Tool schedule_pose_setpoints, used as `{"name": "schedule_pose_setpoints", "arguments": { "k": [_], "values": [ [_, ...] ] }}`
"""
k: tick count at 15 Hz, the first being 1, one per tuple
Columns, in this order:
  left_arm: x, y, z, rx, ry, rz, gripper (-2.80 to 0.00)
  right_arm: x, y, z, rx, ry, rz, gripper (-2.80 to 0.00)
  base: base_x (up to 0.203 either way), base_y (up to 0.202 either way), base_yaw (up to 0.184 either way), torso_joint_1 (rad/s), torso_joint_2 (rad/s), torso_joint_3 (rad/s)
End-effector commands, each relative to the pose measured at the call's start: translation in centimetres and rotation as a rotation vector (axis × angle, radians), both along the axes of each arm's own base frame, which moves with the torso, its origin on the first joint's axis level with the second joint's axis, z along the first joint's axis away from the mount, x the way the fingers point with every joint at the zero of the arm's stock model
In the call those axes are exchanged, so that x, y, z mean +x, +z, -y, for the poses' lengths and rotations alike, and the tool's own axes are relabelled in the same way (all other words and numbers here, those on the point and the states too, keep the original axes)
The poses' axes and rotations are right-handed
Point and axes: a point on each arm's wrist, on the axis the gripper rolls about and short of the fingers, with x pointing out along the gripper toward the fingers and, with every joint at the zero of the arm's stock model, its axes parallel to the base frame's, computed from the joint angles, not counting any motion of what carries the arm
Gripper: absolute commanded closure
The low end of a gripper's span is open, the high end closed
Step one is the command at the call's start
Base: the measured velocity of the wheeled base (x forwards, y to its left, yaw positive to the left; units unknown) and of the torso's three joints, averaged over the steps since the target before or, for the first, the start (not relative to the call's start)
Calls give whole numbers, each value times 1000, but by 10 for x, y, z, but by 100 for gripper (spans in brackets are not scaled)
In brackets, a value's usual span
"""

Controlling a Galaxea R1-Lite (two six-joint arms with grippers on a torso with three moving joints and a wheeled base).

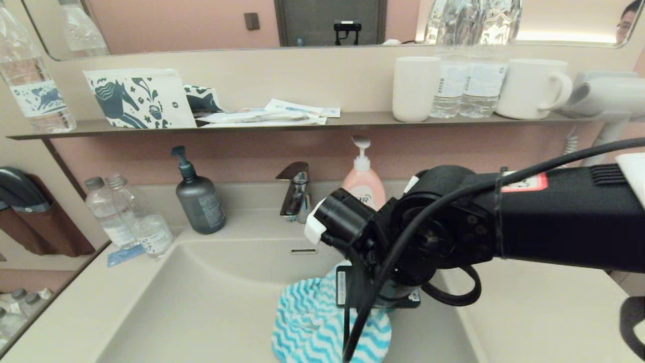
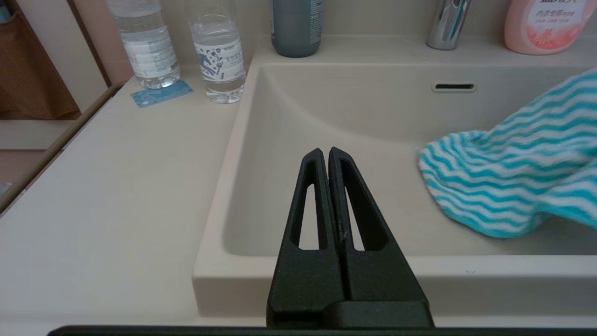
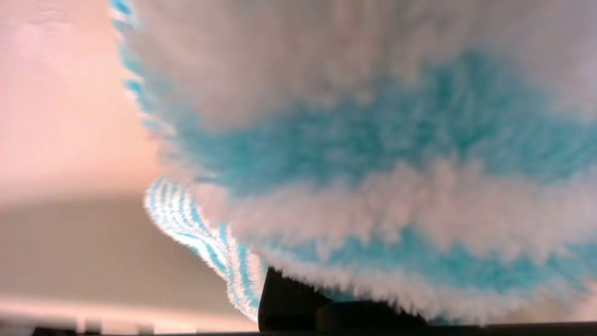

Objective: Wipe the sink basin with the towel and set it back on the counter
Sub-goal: Wipe the sink

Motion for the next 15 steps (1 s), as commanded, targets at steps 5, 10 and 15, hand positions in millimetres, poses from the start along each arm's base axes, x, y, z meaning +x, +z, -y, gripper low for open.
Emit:
{"name": "schedule_pose_setpoints", "arguments": {
  "k": [5, 10, 15],
  "values": [
    [0, 0, 0, 0, 1, -2, 0, -39, 77, 43, 115, 14, 93, 0, 0, 0, 0, 0, 0, 0],
    [0, 0, 0, 0, 1, -2, 0, -51, 122, 84, 148, -2, 229, 0, 0, 0, 0, 0, 0, 0],
    [0, 0, 0, 0, 1, -2, 0, -60, 154, 133, 181, -93, 314, 0, 0, 0, 0, 0, 0, 0]
  ]
}}
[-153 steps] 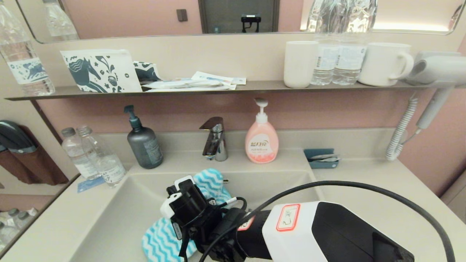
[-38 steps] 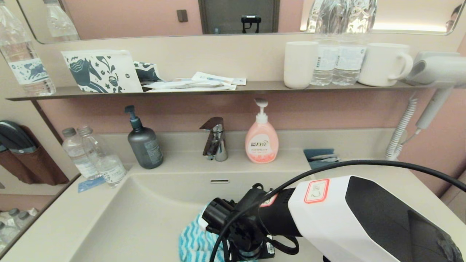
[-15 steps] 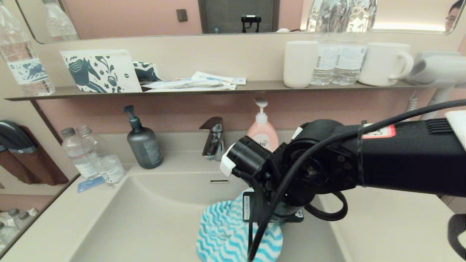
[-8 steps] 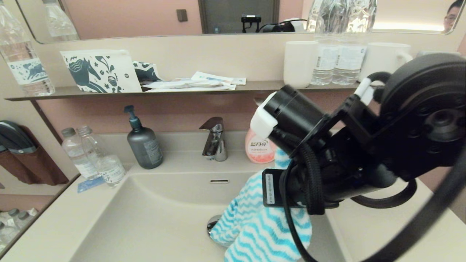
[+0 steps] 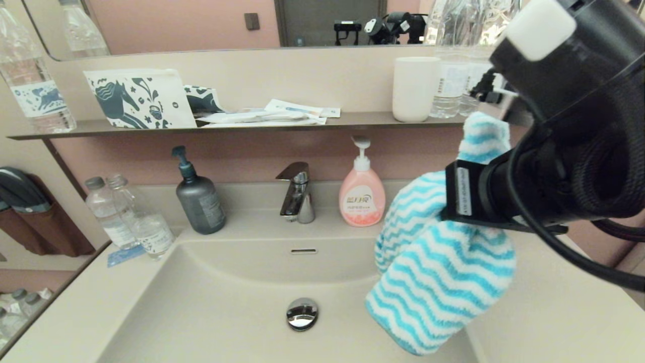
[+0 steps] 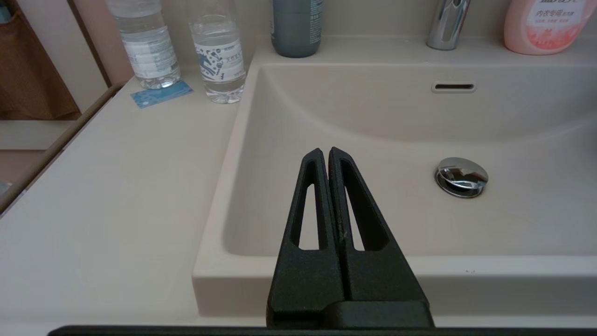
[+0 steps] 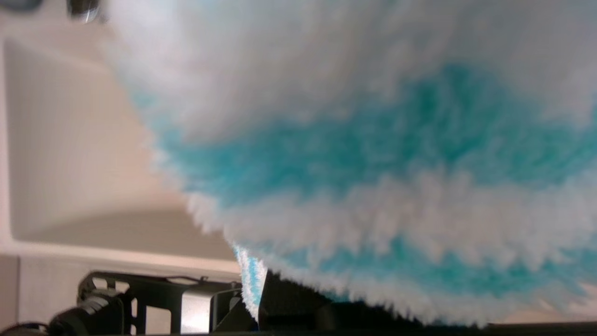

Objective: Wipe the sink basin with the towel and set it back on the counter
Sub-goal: Wipe the sink

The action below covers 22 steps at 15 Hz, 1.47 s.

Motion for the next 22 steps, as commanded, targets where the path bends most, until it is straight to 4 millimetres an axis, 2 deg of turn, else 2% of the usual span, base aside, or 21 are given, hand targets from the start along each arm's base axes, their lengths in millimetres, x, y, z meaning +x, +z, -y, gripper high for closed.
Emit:
{"name": "schedule_pose_setpoints", "arguments": {
  "k": [1, 5, 8, 11, 16, 22],
  "values": [
    [0, 0, 0, 0, 1, -1, 0, -13, 21, 30, 49, -48, 47, 0, 0, 0, 0, 0, 0, 0],
    [0, 0, 0, 0, 1, -1, 0, -28, 39, 75, 51, -127, 99, 0, 0, 0, 0, 0, 0, 0],
    [0, 0, 0, 0, 1, -1, 0, -29, 35, 105, 1, -247, 58, 0, 0, 0, 0, 0, 0, 0],
    [0, 0, 0, 0, 1, -1, 0, -24, 20, 132, -89, -348, 16, 0, 0, 0, 0, 0, 0, 0],
    [0, 0, 0, 0, 1, -1, 0, 3, -16, 169, -215, -434, 45, 0, 0, 0, 0, 0, 0, 0],
    [0, 0, 0, 0, 1, -1, 0, 35, -40, 204, -253, -476, 23, 0, 0, 0, 0, 0, 0, 0]
  ]
}}
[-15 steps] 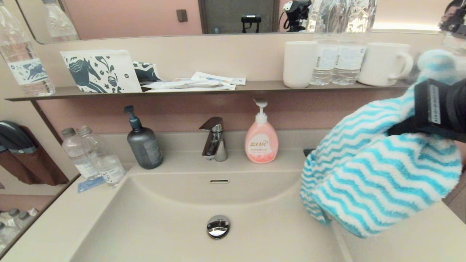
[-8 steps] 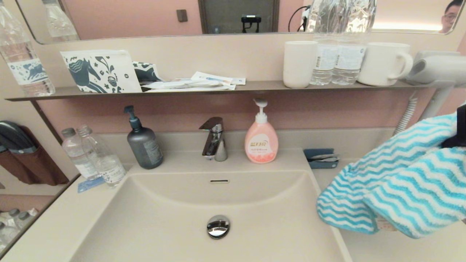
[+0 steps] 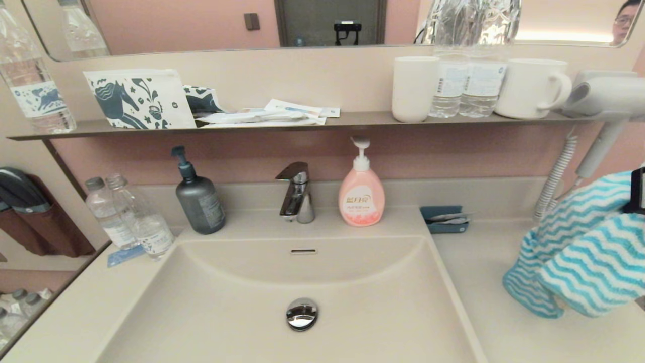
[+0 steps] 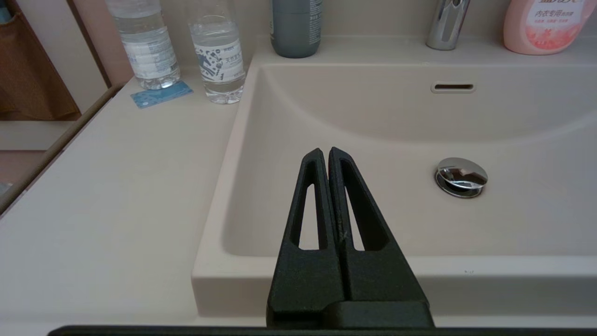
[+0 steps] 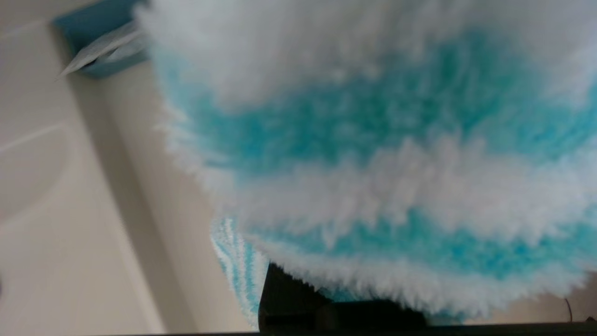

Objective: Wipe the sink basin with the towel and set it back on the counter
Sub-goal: Wipe the sink

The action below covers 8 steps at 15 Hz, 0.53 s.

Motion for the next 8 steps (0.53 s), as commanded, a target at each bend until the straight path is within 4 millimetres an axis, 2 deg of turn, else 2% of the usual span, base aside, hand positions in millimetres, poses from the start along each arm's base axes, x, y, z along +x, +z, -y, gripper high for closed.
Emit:
{"name": "schedule_pose_setpoints", "arguments": {
  "k": [1, 5, 8],
  "values": [
    [0, 0, 0, 0, 1, -2, 0, 13, -11, 12, -8, -26, -30, 0, 0, 0, 0, 0, 0, 0],
    [0, 0, 0, 0, 1, -2, 0, 32, -41, 15, 9, 4, -33, 0, 0, 0, 0, 0, 0, 0],
    [0, 0, 0, 0, 1, -2, 0, 40, -73, -1, 19, 75, 0, 0, 0, 0, 0, 0, 0, 0]
  ]
}}
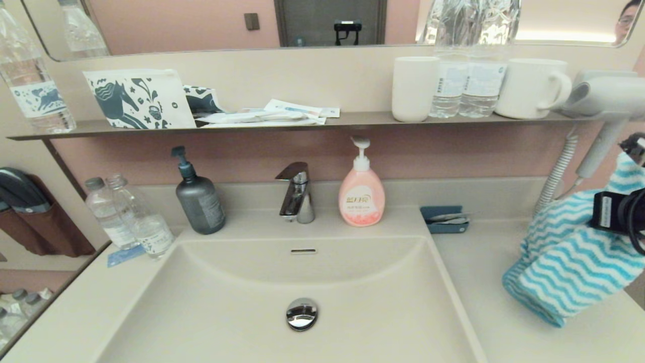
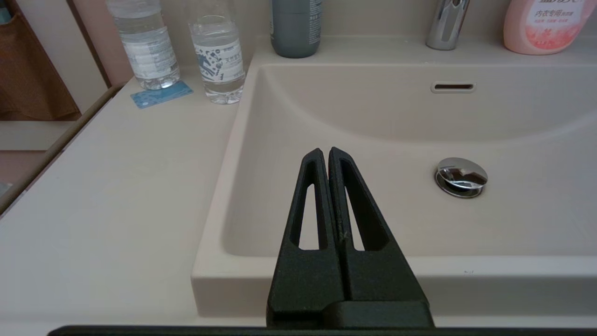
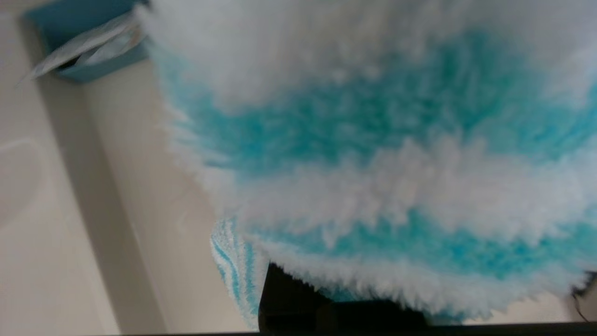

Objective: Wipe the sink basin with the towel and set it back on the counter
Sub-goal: Wipe the sink

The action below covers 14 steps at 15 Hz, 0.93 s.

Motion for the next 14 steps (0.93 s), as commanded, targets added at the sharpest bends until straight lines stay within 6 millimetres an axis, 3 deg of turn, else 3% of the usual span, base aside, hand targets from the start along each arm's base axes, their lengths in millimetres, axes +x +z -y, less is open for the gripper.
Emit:
{"name": "schedule_pose_setpoints", "arguments": {
  "k": [1, 6, 9, 14],
  "values": [
    [0, 0, 0, 0, 1, -1, 0, 5, -29, -17, 5, 69, 0, 0, 0, 0, 0, 0, 0, 0],
    [0, 0, 0, 0, 1, -1, 0, 10, -88, -57, -4, 220, -15, 0, 0, 0, 0, 0, 0, 0],
    [0, 0, 0, 0, 1, -1, 0, 15, -121, -58, -31, 225, -95, 0, 0, 0, 0, 0, 0, 0],
    [0, 0, 0, 0, 1, -1, 0, 33, -142, -47, -60, 200, -122, -2, 0, 0, 0, 0, 0, 0]
  ]
}}
